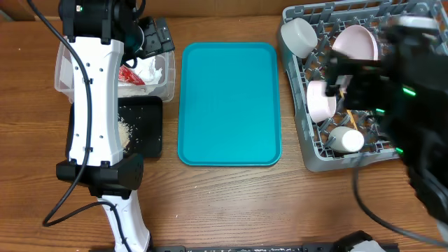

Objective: Sort waste into correct bins and load items into the dishwasher

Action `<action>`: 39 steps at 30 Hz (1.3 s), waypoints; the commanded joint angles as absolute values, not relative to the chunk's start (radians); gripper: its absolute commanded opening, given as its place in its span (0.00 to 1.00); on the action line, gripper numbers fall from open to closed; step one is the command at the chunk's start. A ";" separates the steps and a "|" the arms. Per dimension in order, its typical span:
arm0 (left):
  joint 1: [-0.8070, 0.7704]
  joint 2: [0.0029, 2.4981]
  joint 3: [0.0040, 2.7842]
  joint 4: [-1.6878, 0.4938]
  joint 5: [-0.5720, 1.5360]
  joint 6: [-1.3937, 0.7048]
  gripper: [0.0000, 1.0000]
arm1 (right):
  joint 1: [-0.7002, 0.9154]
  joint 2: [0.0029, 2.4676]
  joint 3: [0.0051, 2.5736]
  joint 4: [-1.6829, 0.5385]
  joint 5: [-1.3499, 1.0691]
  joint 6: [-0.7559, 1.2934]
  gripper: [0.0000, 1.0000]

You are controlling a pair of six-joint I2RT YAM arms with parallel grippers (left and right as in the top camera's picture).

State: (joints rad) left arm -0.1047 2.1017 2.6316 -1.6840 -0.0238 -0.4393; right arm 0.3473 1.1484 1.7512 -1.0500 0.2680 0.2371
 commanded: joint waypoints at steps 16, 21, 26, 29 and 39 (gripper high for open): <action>-0.112 2.089 2.644 -1.687 -0.036 -0.449 1.00 | 0.047 0.308 0.403 -0.169 -0.074 0.131 1.00; -0.112 2.089 2.644 -1.687 -0.036 -0.449 1.00 | 0.047 0.190 0.213 -0.109 -0.093 0.130 1.00; -0.112 2.089 2.644 -1.687 -0.036 -0.449 1.00 | 0.047 0.104 0.089 -0.032 -0.088 0.130 1.00; -0.112 2.089 2.644 -1.687 -0.036 -0.449 1.00 | 0.052 0.066 0.047 -0.016 -0.088 0.130 1.00; -0.112 2.089 2.644 -1.687 -0.036 -0.449 1.00 | 0.052 0.023 0.008 -0.077 -0.089 0.130 1.00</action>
